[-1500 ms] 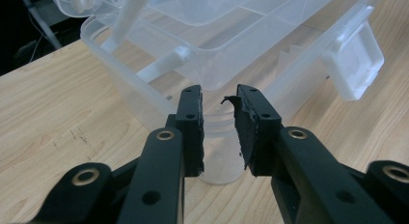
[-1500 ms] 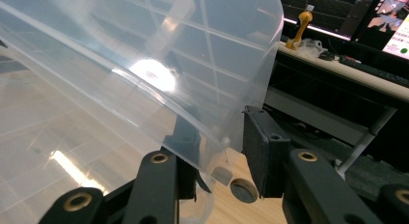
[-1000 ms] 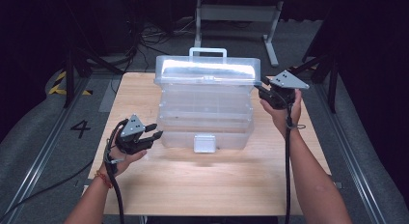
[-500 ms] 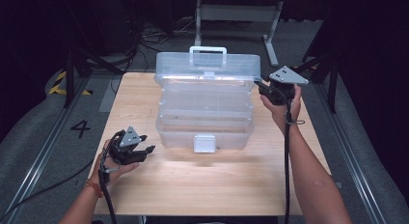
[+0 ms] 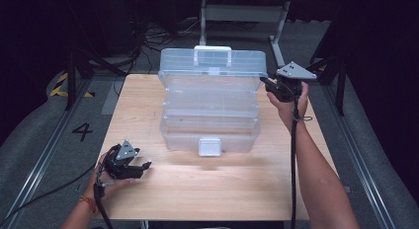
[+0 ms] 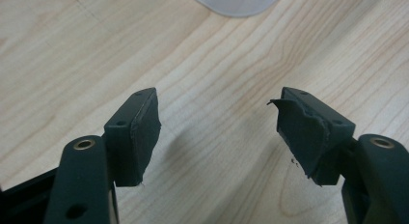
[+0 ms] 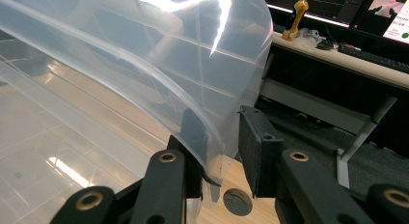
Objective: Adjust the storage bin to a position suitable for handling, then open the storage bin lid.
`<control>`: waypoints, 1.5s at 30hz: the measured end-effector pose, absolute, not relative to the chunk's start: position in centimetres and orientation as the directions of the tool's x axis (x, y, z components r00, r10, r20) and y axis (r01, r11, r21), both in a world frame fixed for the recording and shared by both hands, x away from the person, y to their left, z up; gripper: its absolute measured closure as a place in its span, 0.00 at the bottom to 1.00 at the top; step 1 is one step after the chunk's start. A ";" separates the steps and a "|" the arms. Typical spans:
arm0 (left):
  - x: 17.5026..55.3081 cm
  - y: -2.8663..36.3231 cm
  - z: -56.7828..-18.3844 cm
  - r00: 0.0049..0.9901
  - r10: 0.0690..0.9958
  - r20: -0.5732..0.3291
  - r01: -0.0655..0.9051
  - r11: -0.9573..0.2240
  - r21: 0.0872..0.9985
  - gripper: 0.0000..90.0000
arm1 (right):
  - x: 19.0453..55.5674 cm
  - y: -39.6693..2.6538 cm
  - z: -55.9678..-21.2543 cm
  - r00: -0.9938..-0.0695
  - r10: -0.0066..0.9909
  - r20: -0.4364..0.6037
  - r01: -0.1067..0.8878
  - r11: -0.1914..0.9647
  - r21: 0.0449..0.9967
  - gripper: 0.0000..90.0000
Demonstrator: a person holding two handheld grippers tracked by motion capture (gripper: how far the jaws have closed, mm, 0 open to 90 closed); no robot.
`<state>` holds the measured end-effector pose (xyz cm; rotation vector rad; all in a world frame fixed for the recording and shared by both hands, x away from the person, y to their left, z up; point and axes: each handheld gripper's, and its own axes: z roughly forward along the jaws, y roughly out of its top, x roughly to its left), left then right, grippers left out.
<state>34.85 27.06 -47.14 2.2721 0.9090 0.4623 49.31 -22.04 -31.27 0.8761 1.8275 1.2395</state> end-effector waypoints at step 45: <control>35.1 27.5 -48.1 0.653 0.757 -0.011 0.559 -0.472 0.682 0.18 | 52.5 -22.3 -30.2 -0.512 0.848 -0.137 0.160 0.251 0.955 0.84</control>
